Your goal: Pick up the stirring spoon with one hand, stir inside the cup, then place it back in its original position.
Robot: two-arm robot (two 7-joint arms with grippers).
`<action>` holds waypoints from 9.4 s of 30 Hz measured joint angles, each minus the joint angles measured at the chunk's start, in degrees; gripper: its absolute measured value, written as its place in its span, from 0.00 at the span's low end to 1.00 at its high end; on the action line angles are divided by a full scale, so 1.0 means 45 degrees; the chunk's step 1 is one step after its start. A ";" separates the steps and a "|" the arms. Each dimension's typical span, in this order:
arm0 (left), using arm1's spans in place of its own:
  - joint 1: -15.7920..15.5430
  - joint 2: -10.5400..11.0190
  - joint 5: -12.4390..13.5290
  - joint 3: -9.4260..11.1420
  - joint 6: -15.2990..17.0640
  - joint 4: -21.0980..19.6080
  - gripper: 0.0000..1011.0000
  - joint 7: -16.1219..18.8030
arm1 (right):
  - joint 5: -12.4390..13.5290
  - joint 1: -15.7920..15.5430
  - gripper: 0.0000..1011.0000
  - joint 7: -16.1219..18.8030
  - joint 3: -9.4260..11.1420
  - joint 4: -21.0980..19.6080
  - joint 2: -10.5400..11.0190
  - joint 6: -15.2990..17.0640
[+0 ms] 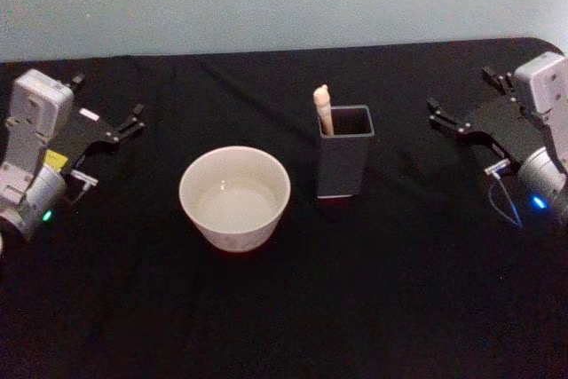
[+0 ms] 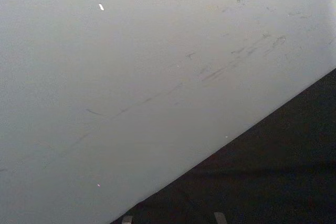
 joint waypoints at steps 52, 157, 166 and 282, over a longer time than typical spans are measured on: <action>0.0000 0.0000 0.0000 0.0000 -0.0001 0.0000 0.99 0.0001 | 0.0472 0.1537 0.99 0.2564 -0.0697 -0.2420 -0.2218 0.6602; 0.0000 0.0000 0.0000 0.0000 0.0000 0.0000 0.99 0.0001 | 0.0338 0.1072 0.22 0.3381 0.1118 -0.3513 -0.3378 0.6637; 0.0000 0.0000 0.0000 0.0001 0.0000 0.0000 0.99 0.0002 | 0.0728 0.1102 0.22 0.3318 0.1390 -0.3997 -0.3403 0.6475; 0.0000 0.0000 0.0000 0.0000 0.0000 0.0001 0.99 0.0001 | -0.0426 0.0456 0.22 0.5124 -0.1060 0.0799 -0.5435 -0.1447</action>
